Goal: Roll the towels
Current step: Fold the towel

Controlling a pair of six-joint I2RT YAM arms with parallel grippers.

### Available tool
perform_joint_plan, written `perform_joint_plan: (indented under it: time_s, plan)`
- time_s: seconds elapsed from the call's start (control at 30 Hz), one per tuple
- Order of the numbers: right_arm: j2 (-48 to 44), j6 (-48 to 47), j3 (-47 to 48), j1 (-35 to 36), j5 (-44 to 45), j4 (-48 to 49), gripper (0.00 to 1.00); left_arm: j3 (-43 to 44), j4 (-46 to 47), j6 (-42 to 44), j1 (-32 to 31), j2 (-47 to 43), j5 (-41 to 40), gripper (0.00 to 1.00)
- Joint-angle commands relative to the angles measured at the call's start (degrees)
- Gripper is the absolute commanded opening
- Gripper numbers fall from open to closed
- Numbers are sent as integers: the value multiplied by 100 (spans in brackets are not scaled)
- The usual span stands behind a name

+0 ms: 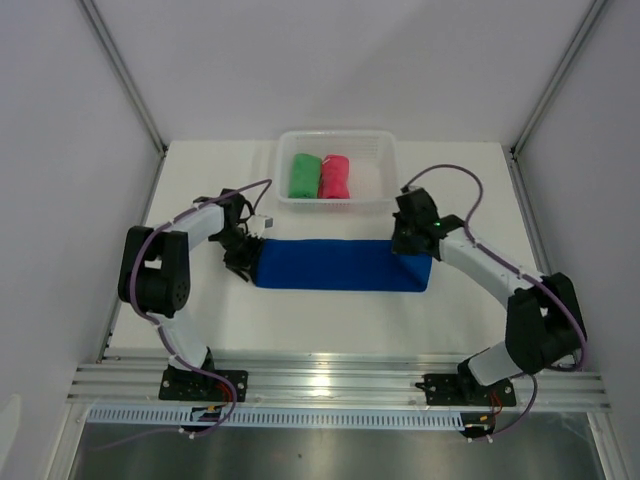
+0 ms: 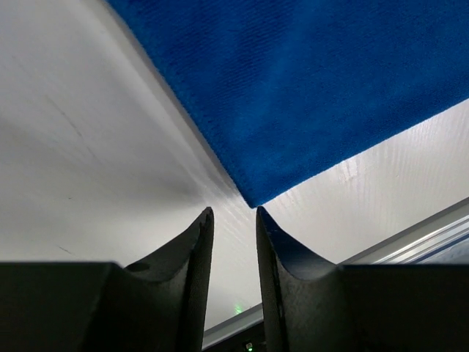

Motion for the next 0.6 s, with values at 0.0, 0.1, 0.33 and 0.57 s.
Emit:
perform_joint_plan:
  time_s: [0.0,0.1,0.33,0.57]
  plan:
    - [593,408,776,852,251,63,0,3,156,-71,155,40,154,31]
    - [1287,479,1348,1371,24,107,0,12,174,-53,155,119,258,29]
    - [2580,768,3230,1945,-627,-87,0,-76,288,-9,155,155,496,25]
    - [3283,874,4259,2305,-1067,-122,0,-138,323,8,216,128,680,21]
